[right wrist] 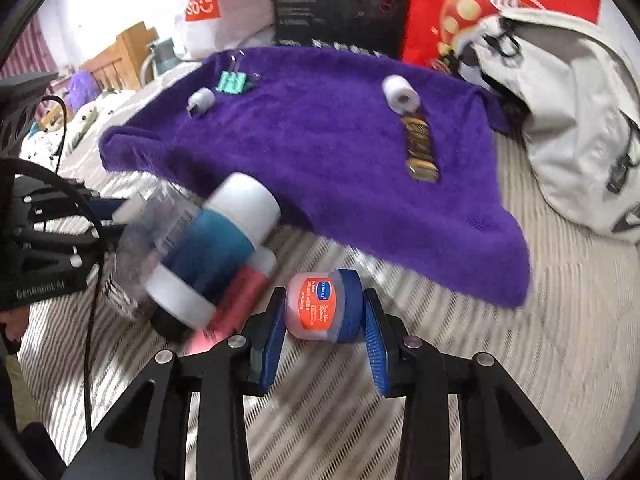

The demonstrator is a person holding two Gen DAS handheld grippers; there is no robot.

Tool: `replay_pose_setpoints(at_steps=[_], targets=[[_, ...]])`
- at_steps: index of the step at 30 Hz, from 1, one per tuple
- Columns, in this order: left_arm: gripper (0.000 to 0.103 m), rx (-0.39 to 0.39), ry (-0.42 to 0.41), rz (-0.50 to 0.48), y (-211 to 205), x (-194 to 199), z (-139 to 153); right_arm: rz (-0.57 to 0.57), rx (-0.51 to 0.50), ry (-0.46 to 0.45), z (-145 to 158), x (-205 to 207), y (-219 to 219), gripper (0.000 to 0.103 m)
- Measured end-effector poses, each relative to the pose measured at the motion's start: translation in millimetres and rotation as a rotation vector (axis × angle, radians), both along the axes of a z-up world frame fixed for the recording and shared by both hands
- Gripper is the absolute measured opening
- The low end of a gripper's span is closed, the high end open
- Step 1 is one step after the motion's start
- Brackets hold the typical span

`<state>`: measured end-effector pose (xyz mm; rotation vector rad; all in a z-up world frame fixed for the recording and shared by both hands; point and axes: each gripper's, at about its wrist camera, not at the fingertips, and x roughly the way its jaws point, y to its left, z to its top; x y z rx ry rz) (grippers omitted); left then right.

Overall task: Organize rigid objects
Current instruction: 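Grasp the white charger cube with the left tool while the right tool grasps the Vaseline jar, then lift the charger cube with the left tool while the right tool lifts the Vaseline jar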

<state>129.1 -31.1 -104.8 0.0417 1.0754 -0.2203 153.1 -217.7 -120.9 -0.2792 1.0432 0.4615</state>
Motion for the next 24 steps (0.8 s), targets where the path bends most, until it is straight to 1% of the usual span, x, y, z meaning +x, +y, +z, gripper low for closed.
replay_pose_setpoints(at_steps=[2,5,6,8,10,13,16,22,24], targets=[[0.026,0.011,-0.003,0.005,3.5,-2.2,0.1,-0.027,-0.017,0.006,-1.7,-3.0,-8.7,0.037],[0.026,-0.004,-0.004,0.012,6.9,-2.5,-0.4,-0.045,-0.007,-0.001,-1.4,-8.0,-14.2,0.037],[0.026,0.008,-0.006,0.013,5.0,-2.1,-0.8,-0.049,-0.008,-0.012,-1.5,-9.3,-13.7,0.037],[0.026,0.042,-0.021,0.008,-0.1,-2.7,-2.1,-0.071,0.019,-0.032,-2.5,-11.4,-15.4,0.037],[0.025,0.06,-0.034,0.002,-3.1,-3.4,-2.9,-0.07,0.026,-0.033,-2.8,-12.2,-16.8,0.037],[0.025,0.023,-0.021,0.009,3.1,-2.0,-1.6,-0.081,0.037,0.0,0.2,-9.3,-18.7,0.037],[0.025,0.009,-0.011,0.017,8.6,-2.4,-0.7,-0.078,0.053,0.019,4.3,-8.7,-19.5,0.036],[0.025,-0.028,-0.021,0.043,24.4,-5.1,8.0,-0.087,0.083,0.03,20.3,-9.0,-23.7,0.036],[0.025,-0.034,-0.031,0.056,29.9,-5.5,13.1,-0.089,0.098,0.021,27.8,-7.0,-23.5,0.036]])
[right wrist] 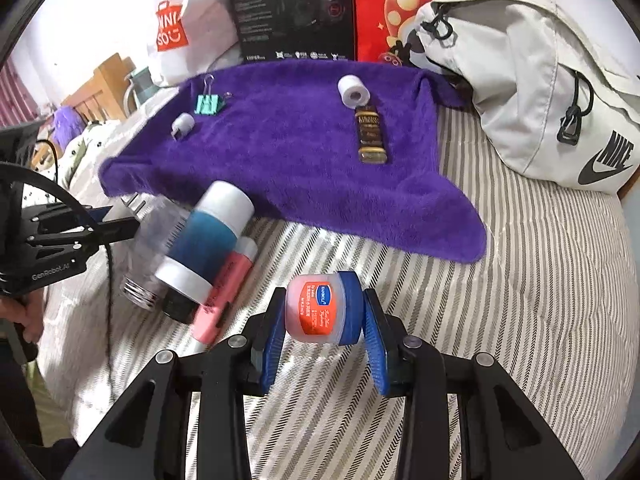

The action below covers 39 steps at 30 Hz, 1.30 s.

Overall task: Organize rigid objects
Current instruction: 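Lift the charger cube with the left tool while the right tool lifts the Vaseline jar, then set the charger cube on the towel with the left tool while the right tool sets the Vaseline jar there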

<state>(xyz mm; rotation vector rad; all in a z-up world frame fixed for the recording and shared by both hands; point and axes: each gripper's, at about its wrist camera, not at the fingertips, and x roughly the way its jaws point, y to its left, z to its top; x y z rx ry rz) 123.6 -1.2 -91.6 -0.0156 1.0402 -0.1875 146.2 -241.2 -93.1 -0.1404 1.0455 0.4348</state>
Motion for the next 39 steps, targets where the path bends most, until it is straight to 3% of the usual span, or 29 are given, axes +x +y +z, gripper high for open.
replay_pose_setpoints(at_steps=[10,22,25,39], targets=[[0.025,0.007,-0.054,0.049,27.8,15.5,26.7,0.035,0.035,-0.064,27.0,36.4,13.2,0.036],[0.025,-0.002,-0.053,0.086,43.0,49.7,22.9,0.05,-0.041,0.012,-6.0,102.1,31.1,0.036],[0.025,-0.005,-0.043,0.089,43.8,55.5,18.0,0.053,-0.08,0.033,-17.6,106.3,36.4,0.036],[0.025,-0.003,-0.011,0.087,49.9,74.6,6.8,0.076,-0.059,0.081,-23.1,110.5,35.9,0.036]])
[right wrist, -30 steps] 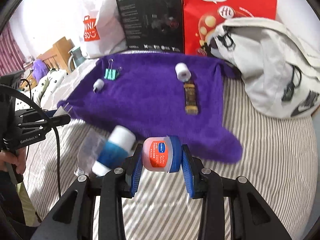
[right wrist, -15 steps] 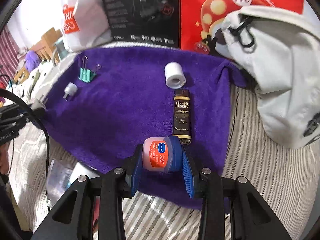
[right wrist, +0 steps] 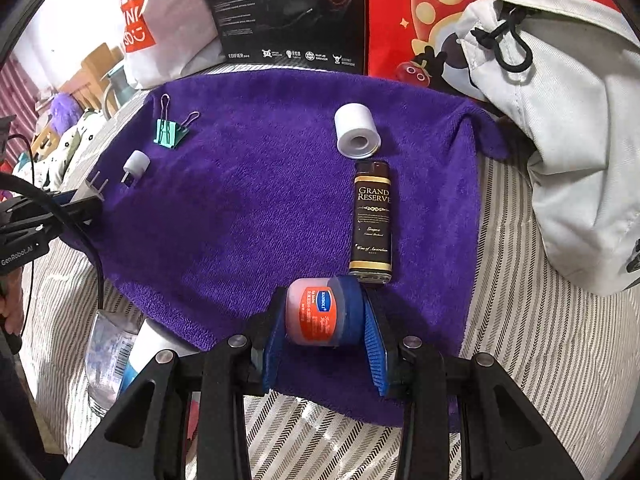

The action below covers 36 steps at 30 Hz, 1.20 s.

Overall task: Organize rigid objects
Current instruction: 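Set the charger cube on the towel with the left tool while the right tool sets the Vaseline jar there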

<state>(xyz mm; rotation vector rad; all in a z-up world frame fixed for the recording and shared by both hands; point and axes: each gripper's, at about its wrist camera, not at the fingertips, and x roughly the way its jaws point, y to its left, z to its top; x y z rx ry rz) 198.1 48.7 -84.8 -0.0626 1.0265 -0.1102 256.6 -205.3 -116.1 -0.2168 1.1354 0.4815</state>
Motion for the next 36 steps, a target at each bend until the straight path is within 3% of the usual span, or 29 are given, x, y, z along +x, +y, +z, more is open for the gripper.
replay_pose_setpoints(at_steps=[11,17,28,36], targets=[[0.025,0.011,0.027,-0.005,-2.2,8.8,-11.1,0.017,0.003,0.003,-0.9,1.4,1.2,0.038],[0.025,0.033,0.042,-0.01,-4.3,15.9,-17.1,-0.003,0.011,0.0,6.9,-2.4,-6.4,0.045],[0.025,0.076,0.06,-0.025,-11.3,20.5,-20.5,-0.018,0.063,-0.08,43.0,-30.8,-18.3,0.045],[0.026,0.058,0.085,-0.013,-7.6,15.5,-18.0,0.012,0.1,-0.069,44.2,-60.7,-9.7,0.045]])
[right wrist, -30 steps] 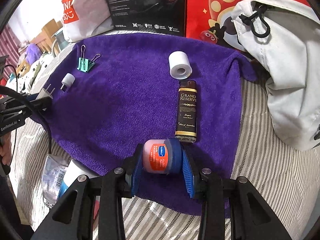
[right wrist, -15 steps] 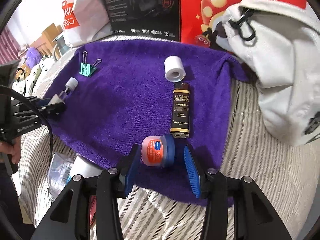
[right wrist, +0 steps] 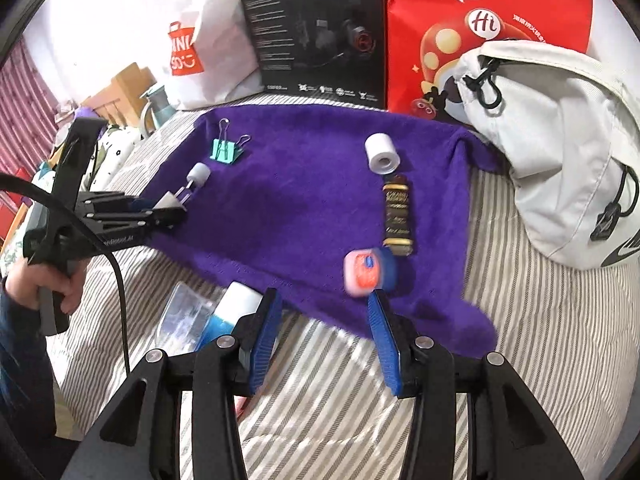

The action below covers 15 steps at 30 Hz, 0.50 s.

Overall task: Organize rigid objects
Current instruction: 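Set the charger cube on the towel with the left tool while the right tool sets the Vaseline jar there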

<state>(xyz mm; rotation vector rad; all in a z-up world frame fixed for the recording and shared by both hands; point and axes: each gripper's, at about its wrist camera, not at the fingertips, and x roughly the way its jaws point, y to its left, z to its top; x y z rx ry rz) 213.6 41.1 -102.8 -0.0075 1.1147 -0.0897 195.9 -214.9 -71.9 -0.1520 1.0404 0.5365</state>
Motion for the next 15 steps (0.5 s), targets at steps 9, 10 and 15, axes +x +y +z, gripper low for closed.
replay_pose_setpoints(at_steps=[9,10,15], targets=[[0.028,0.007,0.024,0.001,1.2,-4.8,7.0,-0.013,0.01,0.005,0.9,-7.3,-6.7,0.045],[0.028,0.007,0.022,0.002,1.1,-5.9,8.3,-0.013,0.008,0.004,1.7,-8.5,-7.3,0.045],[0.028,0.01,0.008,0.016,2.4,-15.6,18.0,-0.019,0.014,0.0,4.0,-15.8,-10.9,0.045]])
